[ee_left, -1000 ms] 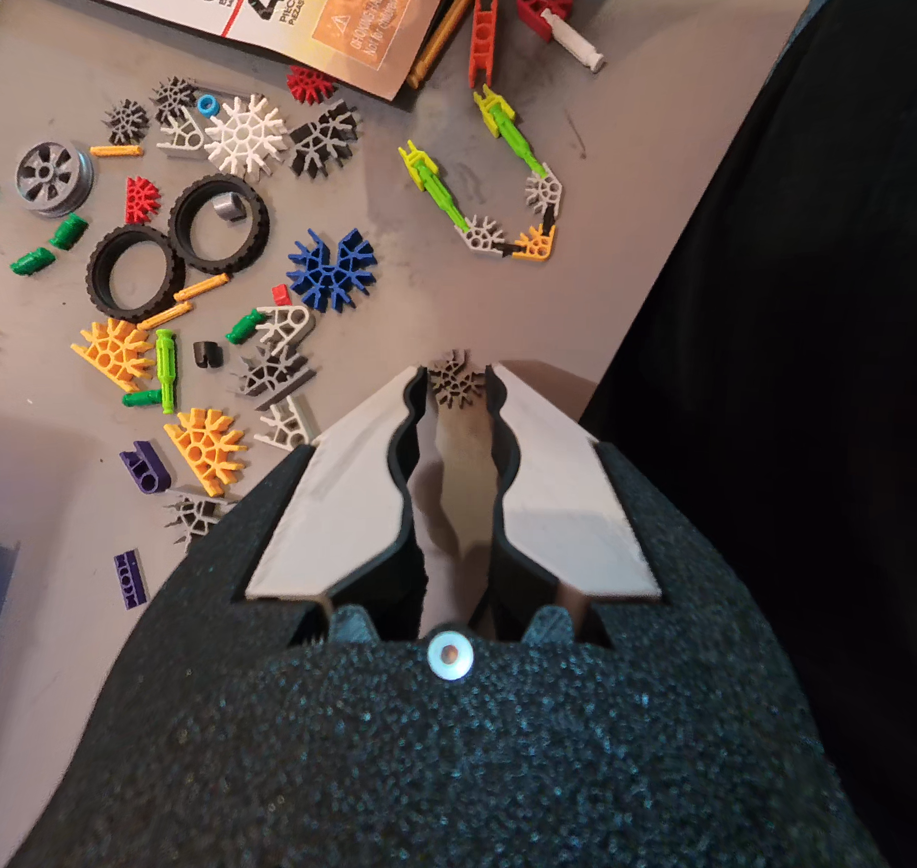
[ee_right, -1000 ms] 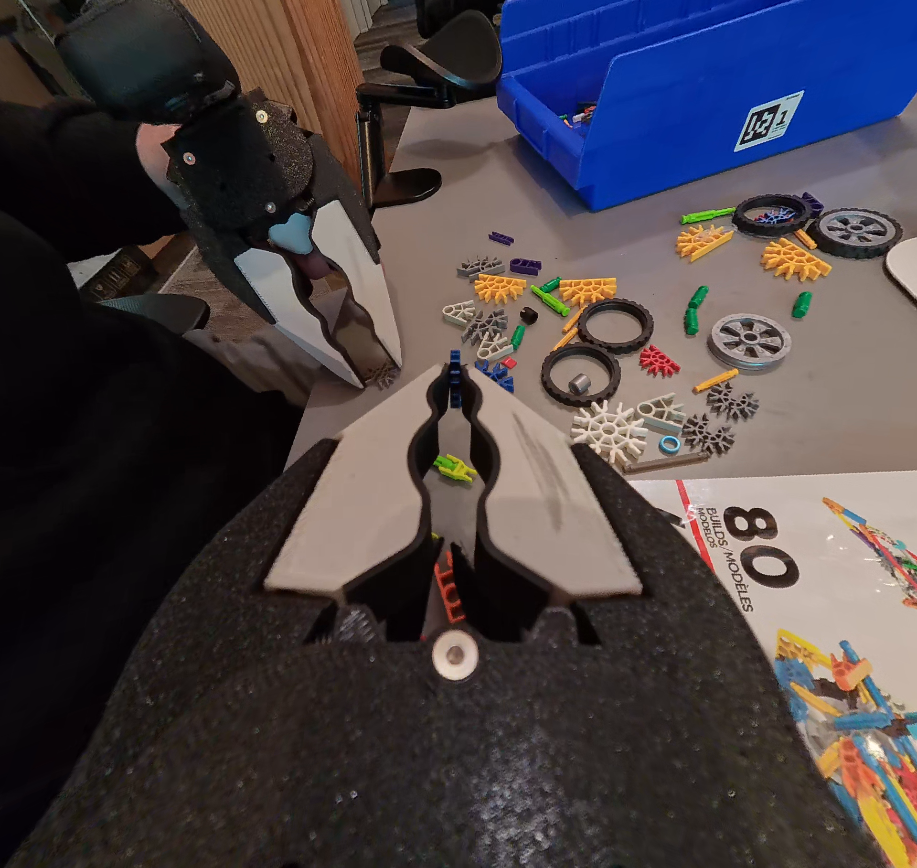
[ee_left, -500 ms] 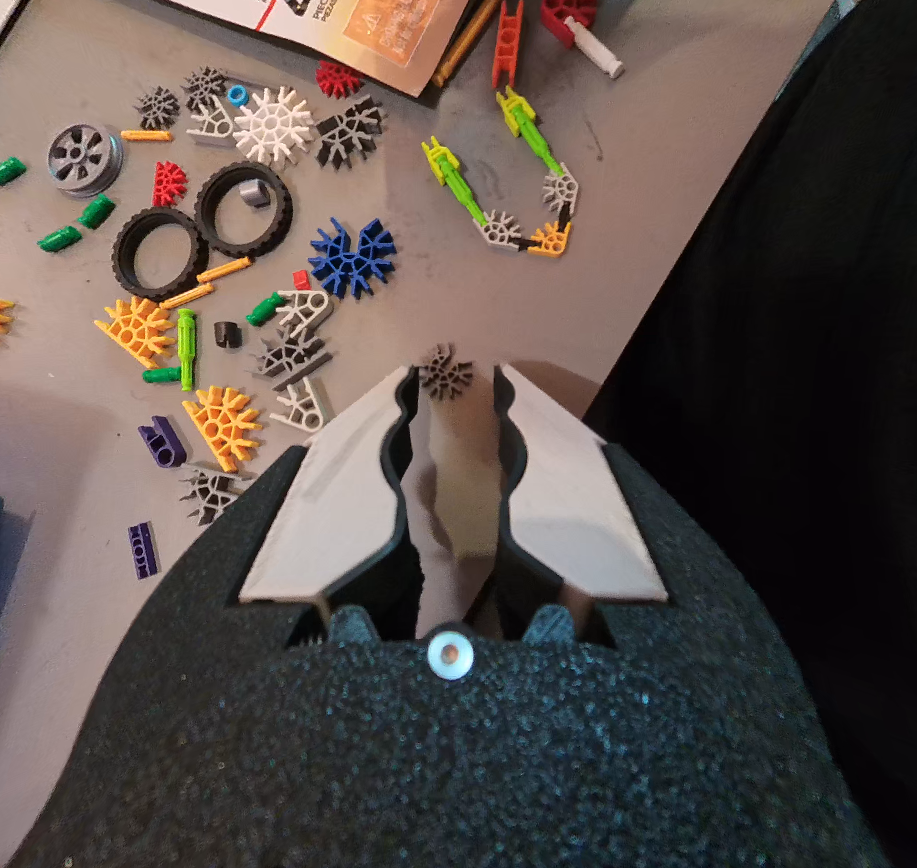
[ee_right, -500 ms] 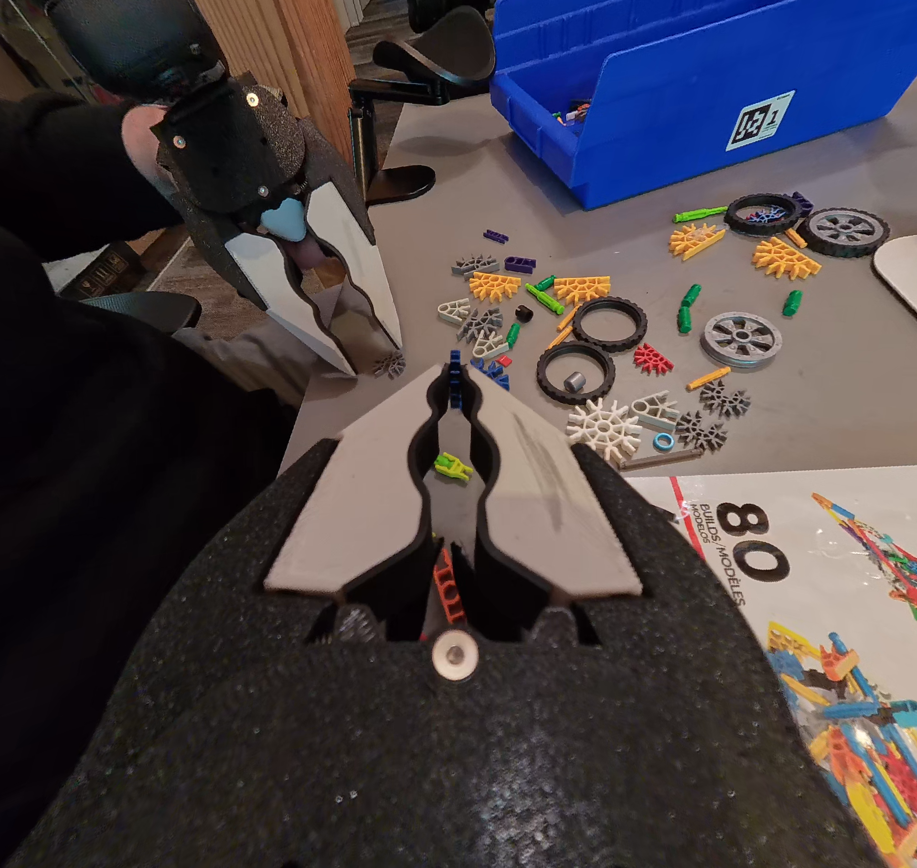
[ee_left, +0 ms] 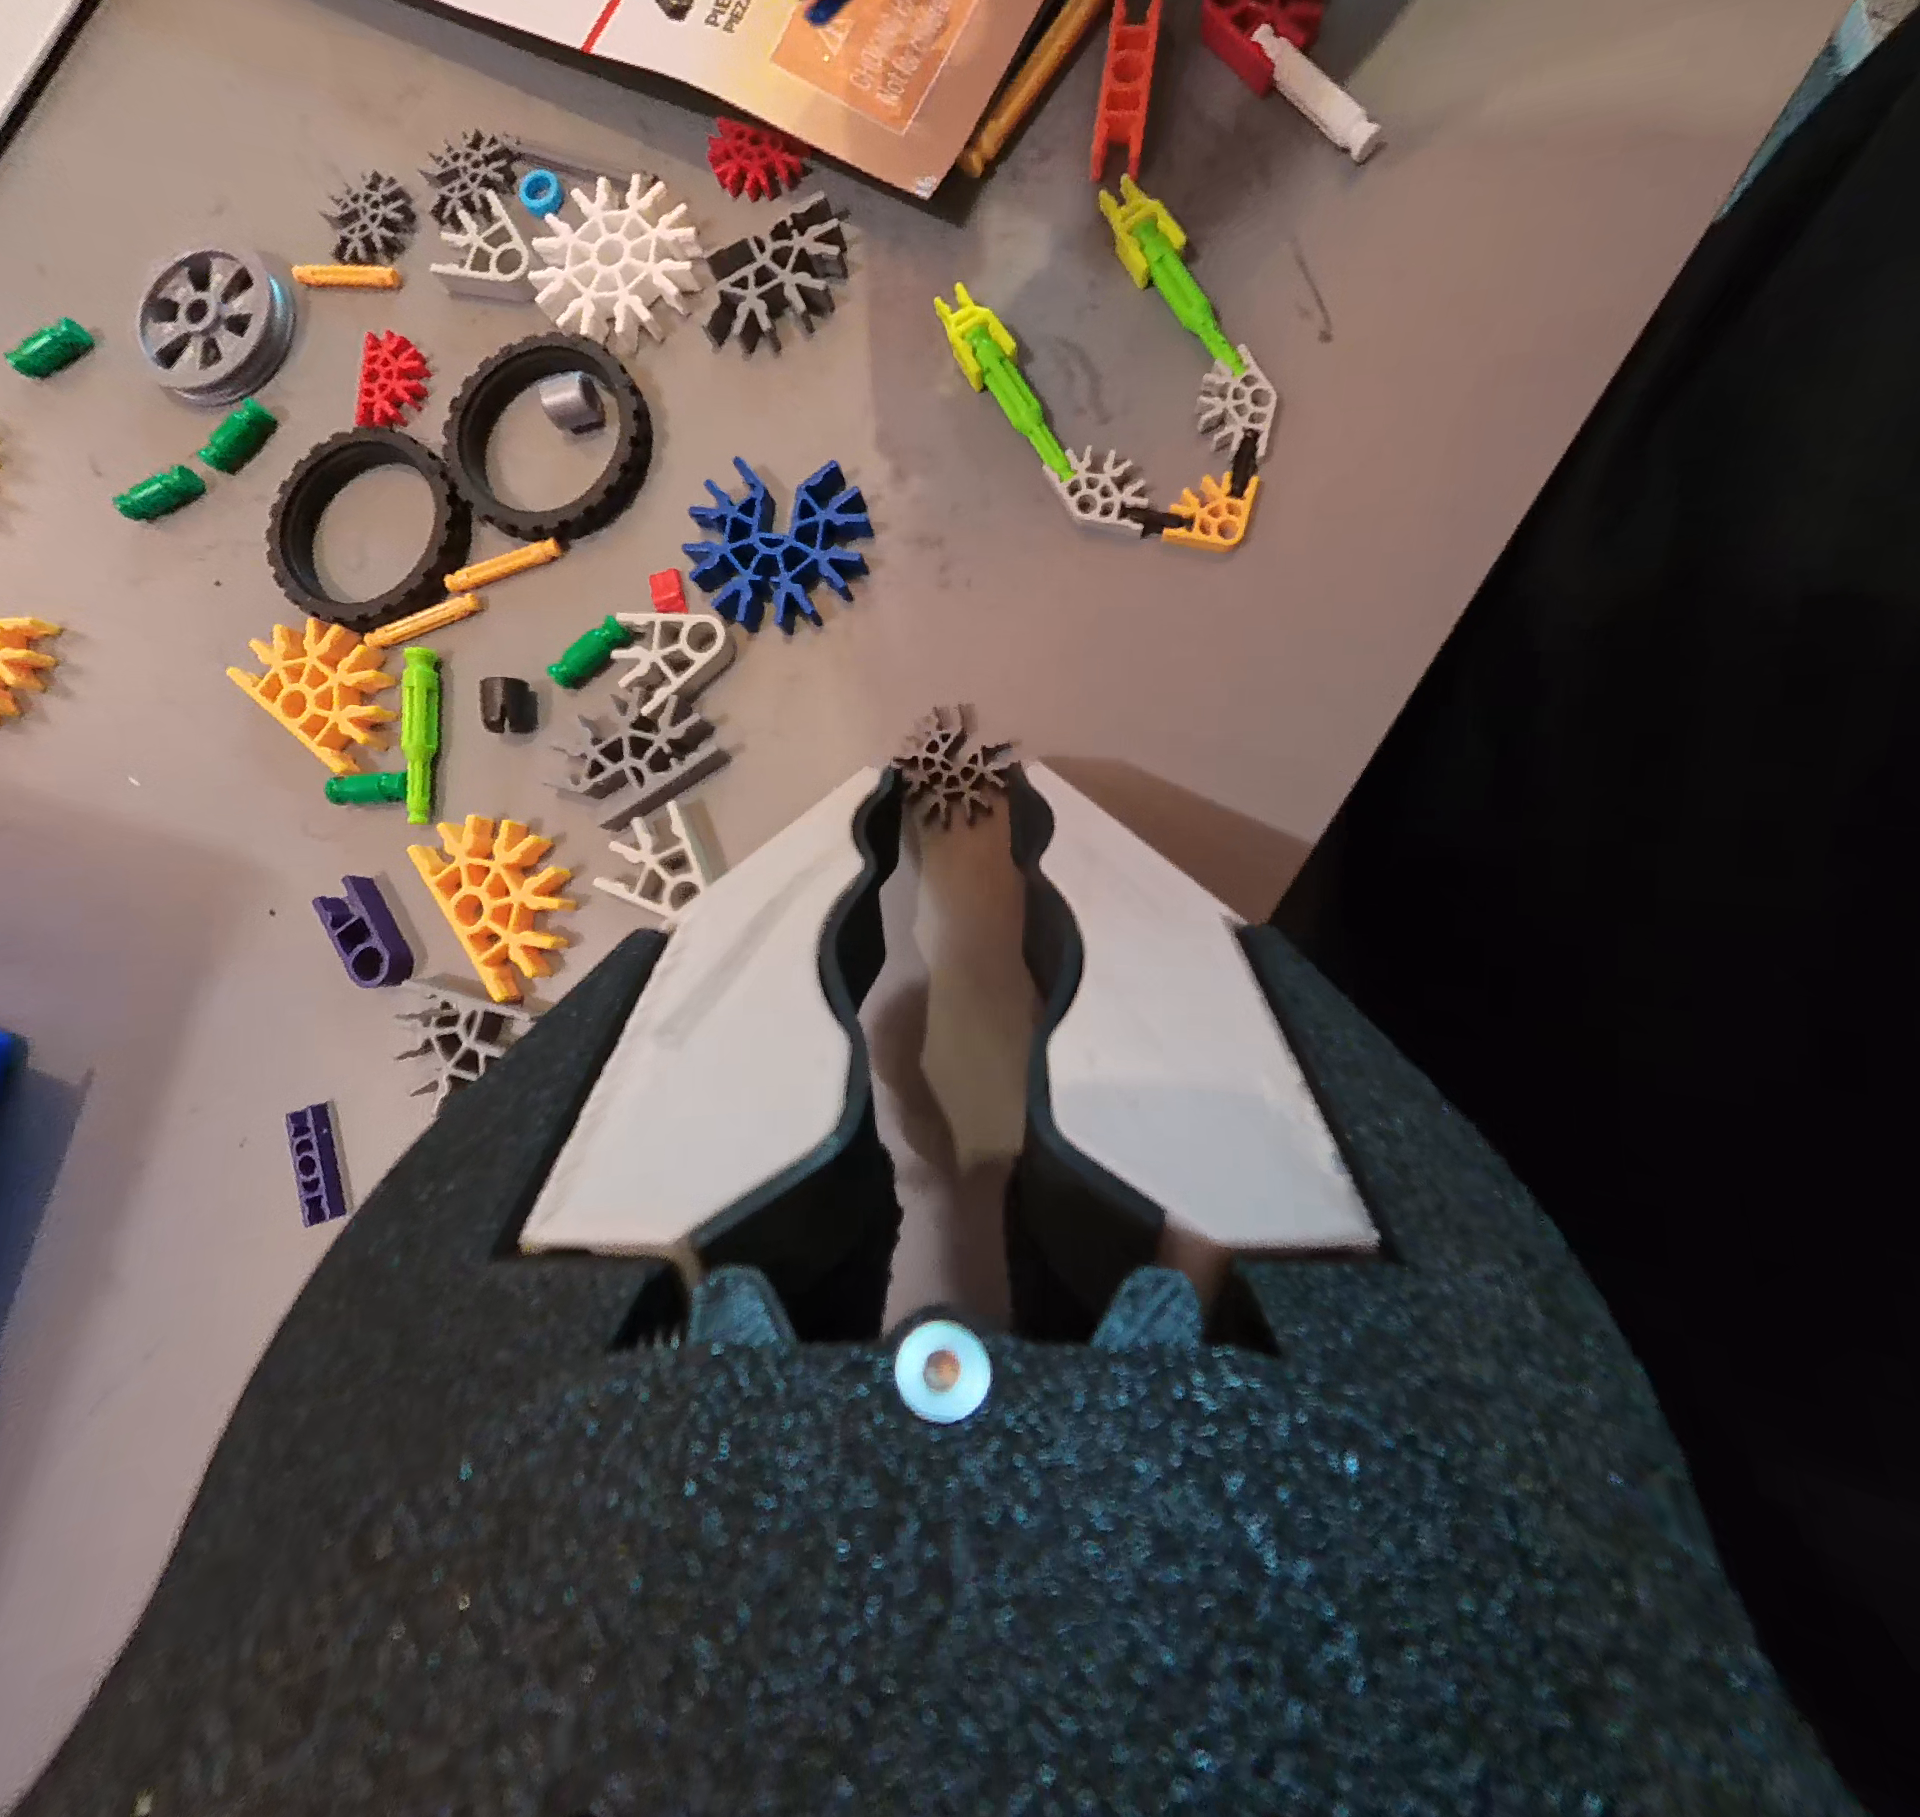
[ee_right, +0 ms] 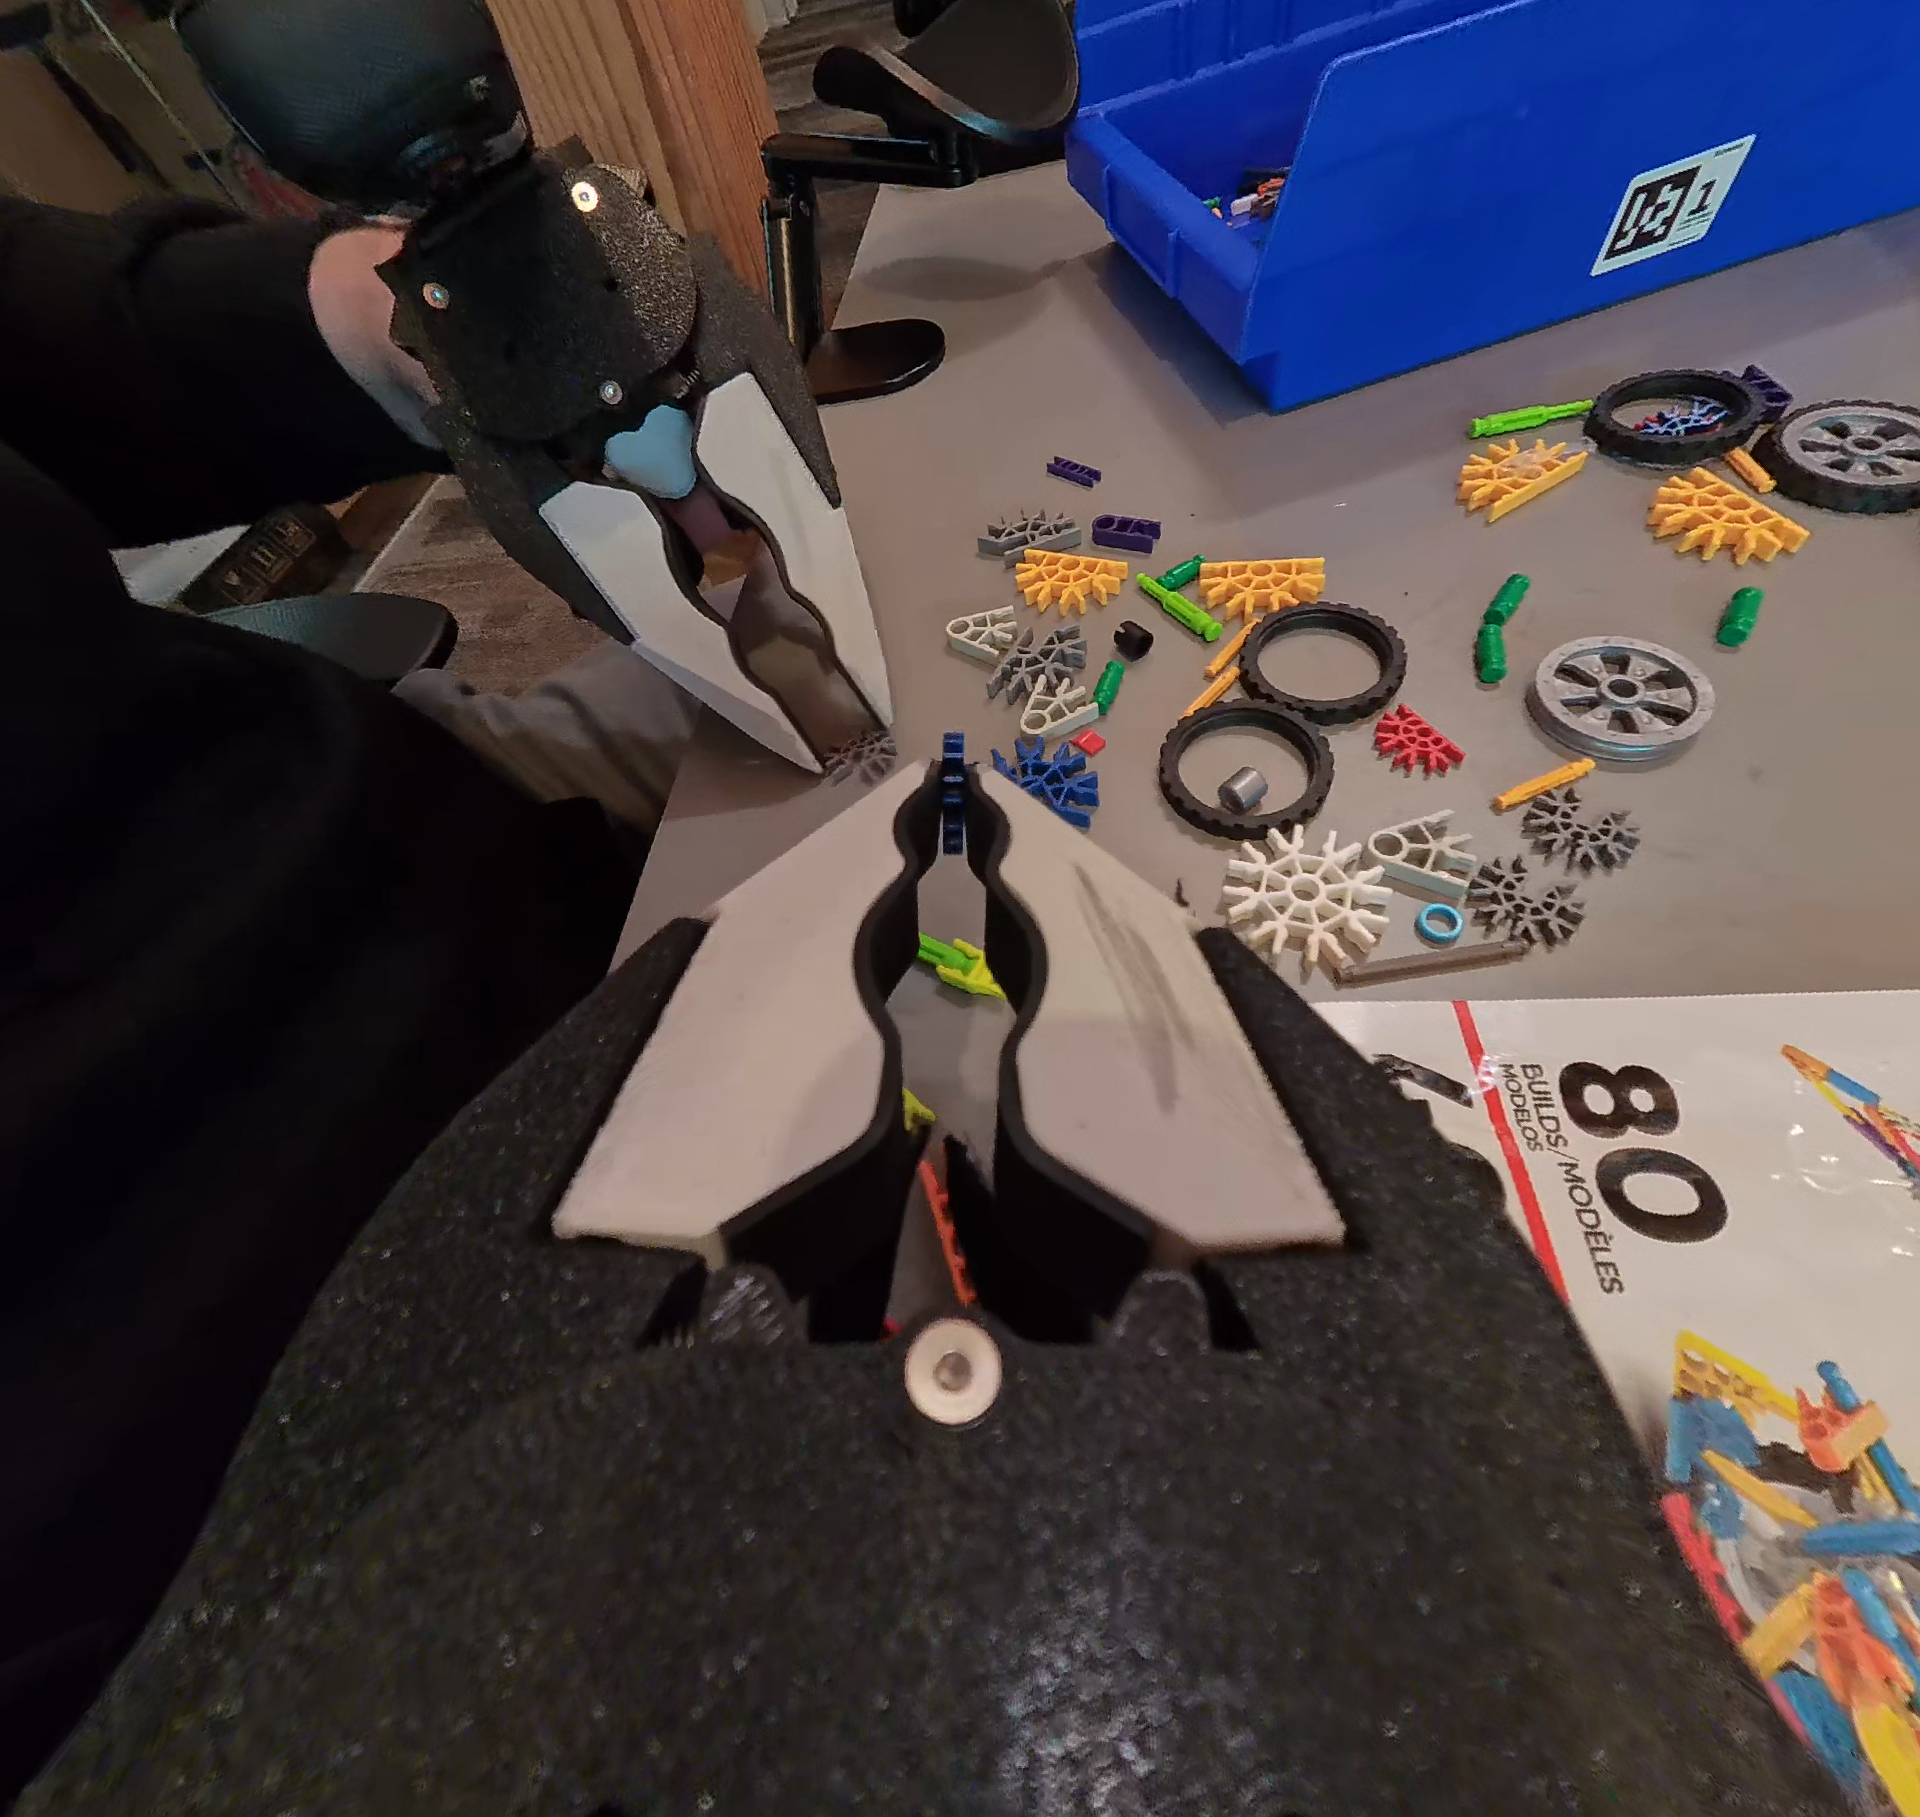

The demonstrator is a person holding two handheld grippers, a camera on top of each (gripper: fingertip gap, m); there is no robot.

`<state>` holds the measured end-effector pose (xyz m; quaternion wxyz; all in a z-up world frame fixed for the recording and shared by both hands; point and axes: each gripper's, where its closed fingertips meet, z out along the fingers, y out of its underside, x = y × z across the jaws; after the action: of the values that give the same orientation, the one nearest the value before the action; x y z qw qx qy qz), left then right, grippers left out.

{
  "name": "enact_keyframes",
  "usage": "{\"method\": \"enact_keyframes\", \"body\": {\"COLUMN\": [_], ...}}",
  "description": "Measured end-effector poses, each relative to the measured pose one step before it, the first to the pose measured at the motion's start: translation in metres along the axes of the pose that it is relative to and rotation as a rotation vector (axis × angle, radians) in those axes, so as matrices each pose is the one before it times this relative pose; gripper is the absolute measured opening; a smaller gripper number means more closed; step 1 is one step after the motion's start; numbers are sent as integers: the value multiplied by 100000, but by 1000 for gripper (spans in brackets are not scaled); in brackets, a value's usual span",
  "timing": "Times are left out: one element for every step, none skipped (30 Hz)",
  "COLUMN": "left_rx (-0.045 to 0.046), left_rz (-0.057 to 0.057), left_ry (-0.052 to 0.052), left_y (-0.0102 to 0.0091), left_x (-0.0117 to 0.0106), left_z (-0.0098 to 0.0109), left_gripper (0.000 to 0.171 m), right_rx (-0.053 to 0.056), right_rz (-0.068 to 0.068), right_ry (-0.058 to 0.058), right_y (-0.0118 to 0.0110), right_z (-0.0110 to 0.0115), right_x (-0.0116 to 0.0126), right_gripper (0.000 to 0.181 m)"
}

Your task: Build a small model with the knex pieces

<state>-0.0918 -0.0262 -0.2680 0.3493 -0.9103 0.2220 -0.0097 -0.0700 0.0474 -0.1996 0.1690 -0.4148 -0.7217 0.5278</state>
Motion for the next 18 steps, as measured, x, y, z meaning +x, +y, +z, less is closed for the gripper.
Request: {"method": "enact_keyframes", "body": {"left_rx": [43,207,965,1608,1147,1548,2392,2243,1529,1050,1093,574,-269,121,954,881,516,734], "left_rz": [-453,-523,-283,-300,-725,-133,720,956,1096,1477,1304,1005,950,765,317,-285,-830,-930], "left_ry": [-1685,-613,-234,-886,-556,-485,-1741,-1883,-1766,-1113,110,-158,-165,417,6,22,566,471], "left_y": [-24,-39,-183,-353,-377,-513,-764,-851,-767,-654,-617,-496,-330,-339,-428,-386,-264,-241], "left_x": [-244,-101,-29,-113,-129,-130,-291,-301,-295,-173,22,-4,-7,91,34,-5,18,-17], "left_z": [51,34,-22,-85,-113,-184,-230,-226,-139,-25,66,136,166,136,96,75,70,16], "left_gripper": [18,18,18,18,18,18,18,18,18,18,18,18,18,18,18,18,18,0], "right_rx": [465,623,733,786,837,798,542,-354,-1251,-1229,-983,-379,358,559,447,466,869,1011], "right_rz": [635,738,1260,1346,980,587,224,-420,-1135,-1561,-1514,-1468,-994,-302,-176,-495,-1002,-507], "right_ry": [-786,-881,-1307,-1205,-1089,-973,-355,395,679,1077,670,35,-314,-27,309,289,290,-254], "right_y": [-72,-90,-102,-86,-102,-109,-79,62,203,190,128,30,-80,-87,-51,-70,-162,-200], "right_z": [15,12,-3,-2,-14,-5,24,65,131,168,160,128,71,51,11,-12,-56,-79], "right_x": [-90,-109,-145,-101,-98,-110,-37,45,23,33,-36,-153,-170,-64,36,24,-12,-81], "right_gripper": [2,2,2,2,2,2,2,2,2,2,2,2,2,2,2,2,2,2]}}
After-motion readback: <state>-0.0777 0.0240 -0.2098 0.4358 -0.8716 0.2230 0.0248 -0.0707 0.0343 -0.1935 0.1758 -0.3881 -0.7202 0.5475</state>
